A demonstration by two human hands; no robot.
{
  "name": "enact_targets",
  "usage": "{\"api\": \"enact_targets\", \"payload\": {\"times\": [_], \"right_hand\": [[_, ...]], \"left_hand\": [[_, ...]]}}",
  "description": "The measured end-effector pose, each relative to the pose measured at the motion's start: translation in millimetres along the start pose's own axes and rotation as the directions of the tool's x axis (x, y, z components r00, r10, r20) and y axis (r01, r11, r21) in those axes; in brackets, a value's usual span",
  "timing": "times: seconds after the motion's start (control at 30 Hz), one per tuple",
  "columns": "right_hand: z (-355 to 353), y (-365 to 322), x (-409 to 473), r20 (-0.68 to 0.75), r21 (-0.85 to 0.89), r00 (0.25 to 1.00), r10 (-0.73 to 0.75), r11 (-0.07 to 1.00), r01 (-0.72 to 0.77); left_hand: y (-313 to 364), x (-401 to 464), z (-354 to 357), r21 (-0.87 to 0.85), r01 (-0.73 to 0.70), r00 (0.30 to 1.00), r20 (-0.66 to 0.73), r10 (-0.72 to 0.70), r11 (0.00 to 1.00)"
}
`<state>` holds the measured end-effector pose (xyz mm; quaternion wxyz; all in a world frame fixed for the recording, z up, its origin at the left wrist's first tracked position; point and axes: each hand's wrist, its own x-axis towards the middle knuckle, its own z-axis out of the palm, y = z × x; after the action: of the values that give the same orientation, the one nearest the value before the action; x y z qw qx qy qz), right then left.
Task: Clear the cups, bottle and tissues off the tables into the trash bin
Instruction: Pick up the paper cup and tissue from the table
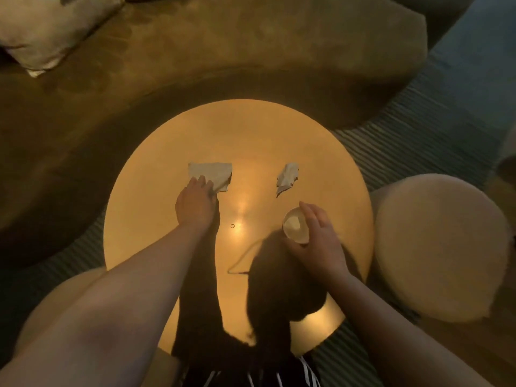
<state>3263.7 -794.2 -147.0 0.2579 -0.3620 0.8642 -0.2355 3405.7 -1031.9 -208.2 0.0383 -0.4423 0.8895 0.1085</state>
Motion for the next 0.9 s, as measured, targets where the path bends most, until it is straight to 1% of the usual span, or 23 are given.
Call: {"api": "enact_targets", "payload": {"times": [0.03, 0.07, 0.17, 0.27, 0.33, 0.4, 0.47, 0.53, 0.57, 0.63, 0.73, 0.8, 0.9], "right_hand": [[0.1, 1.7, -0.3, -0.015, 0.000, 1.000, 0.014, 1.000, -0.014], [-0.3, 3.6, -1.3, -0.027, -0.001, 0.999, 0.027, 1.000, -0.027], [-5.4, 9.7, -8.3, -0.050, 0.006, 0.996, 0.069, 0.998, -0.069], [-15.2, 17.0, -14.8, -0.073, 0.028, 0.988, 0.134, 0.991, -0.133], [-22.0, 23.3, -17.7, -0.082, 0.048, 0.982, 0.171, 0.985, -0.168], [-27.8, 29.5, -20.3, -0.088, 0.057, 0.978, 0.191, 0.981, -0.186], [-32.0, 34.3, -21.5, -0.089, 0.060, 0.976, 0.197, 0.980, -0.192], [-35.0, 37.1, -21.0, -0.089, 0.061, 0.977, 0.191, 0.981, -0.187], [-35.6, 38.1, -20.5, -0.091, 0.061, 0.978, 0.188, 0.981, -0.183], [-35.9, 40.4, -18.7, -0.101, 0.067, 0.980, 0.174, 0.984, -0.168], [-35.3, 44.1, -14.8, -0.110, 0.075, 0.983, 0.149, 0.987, -0.142], [-33.8, 46.6, -12.7, -0.113, 0.073, 0.984, 0.140, 0.989, -0.132], [-32.0, 49.5, -11.9, -0.124, 0.089, 0.983, 0.132, 0.989, -0.122]], "left_hand": [[4.2, 1.5, 0.6, -0.015, -0.008, 1.000, -0.028, 0.008, 1.000], [11.1, 2.2, -0.9, -0.067, 0.002, 0.999, -0.053, -0.005, 0.998], [46.8, 4.1, -14.7, -0.328, 0.032, 0.994, -0.090, -0.065, 0.944], [93.9, 6.9, -27.3, -0.525, -0.047, 0.993, -0.117, -0.017, 0.850], [121.6, 7.4, -28.7, -0.574, -0.118, 0.990, -0.135, 0.048, 0.810], [140.5, 6.8, -21.6, -0.571, -0.148, 0.989, -0.101, 0.110, 0.807], [149.7, 7.4, -10.0, -0.538, -0.126, 0.987, 0.016, 0.159, 0.834], [151.9, 8.8, 0.3, -0.466, -0.116, 0.973, 0.124, 0.194, 0.877], [151.8, 9.3, 4.2, -0.414, -0.137, 0.969, 0.132, 0.208, 0.900], [151.5, 12.3, 9.8, -0.299, -0.195, 0.967, 0.099, 0.234, 0.934], [151.5, 19.0, 14.4, -0.209, -0.257, 0.960, 0.052, 0.274, 0.943], [152.8, 23.6, 14.0, -0.225, -0.274, 0.956, 0.047, 0.291, 0.935], [155.9, 27.3, 9.6, -0.305, -0.232, 0.963, 0.061, 0.262, 0.924]]}}
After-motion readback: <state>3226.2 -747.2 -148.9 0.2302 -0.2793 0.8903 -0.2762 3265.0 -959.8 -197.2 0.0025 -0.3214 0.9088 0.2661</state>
